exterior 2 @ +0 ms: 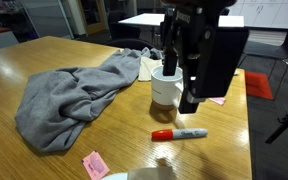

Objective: Put the red marker inside the white mug

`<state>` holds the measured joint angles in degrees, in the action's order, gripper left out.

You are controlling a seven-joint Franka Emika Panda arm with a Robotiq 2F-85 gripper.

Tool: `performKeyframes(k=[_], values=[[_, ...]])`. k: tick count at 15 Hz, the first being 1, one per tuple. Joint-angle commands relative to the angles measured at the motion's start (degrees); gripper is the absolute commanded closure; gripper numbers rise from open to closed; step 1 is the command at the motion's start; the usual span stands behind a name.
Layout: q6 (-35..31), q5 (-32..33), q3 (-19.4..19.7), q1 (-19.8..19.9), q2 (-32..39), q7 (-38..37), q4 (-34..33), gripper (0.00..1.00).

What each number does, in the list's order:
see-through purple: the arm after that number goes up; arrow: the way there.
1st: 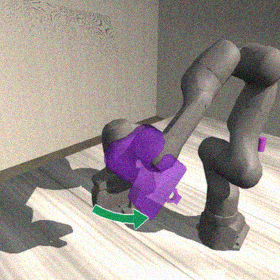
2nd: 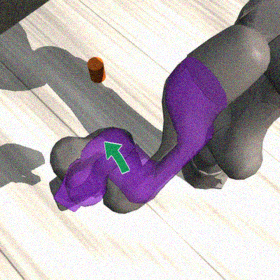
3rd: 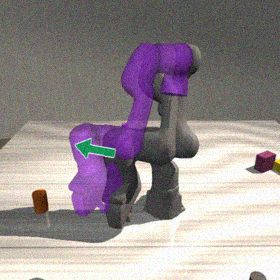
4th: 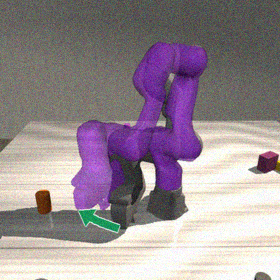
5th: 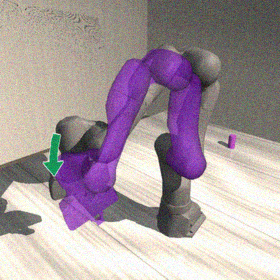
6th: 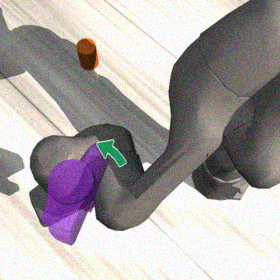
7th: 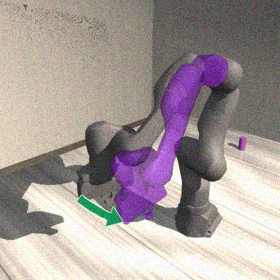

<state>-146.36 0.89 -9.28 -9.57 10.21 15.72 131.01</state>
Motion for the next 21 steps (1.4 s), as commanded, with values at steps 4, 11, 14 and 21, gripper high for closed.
performKeyframes(k=[4,11,14,21], values=[[-5.5,3.3,0.3,-0.2,4.5,-5.3,0.6,0.00],[-4.5,4.3,0.3,0.3,9.0,-4.5,-1.2,0.00],[-4.2,5.1,0.7,0.1,11.0,-4.8,-2.2,0.00],[-4.5,7.4,1.3,0.2,15.2,-3.9,-5.1,0.00]])
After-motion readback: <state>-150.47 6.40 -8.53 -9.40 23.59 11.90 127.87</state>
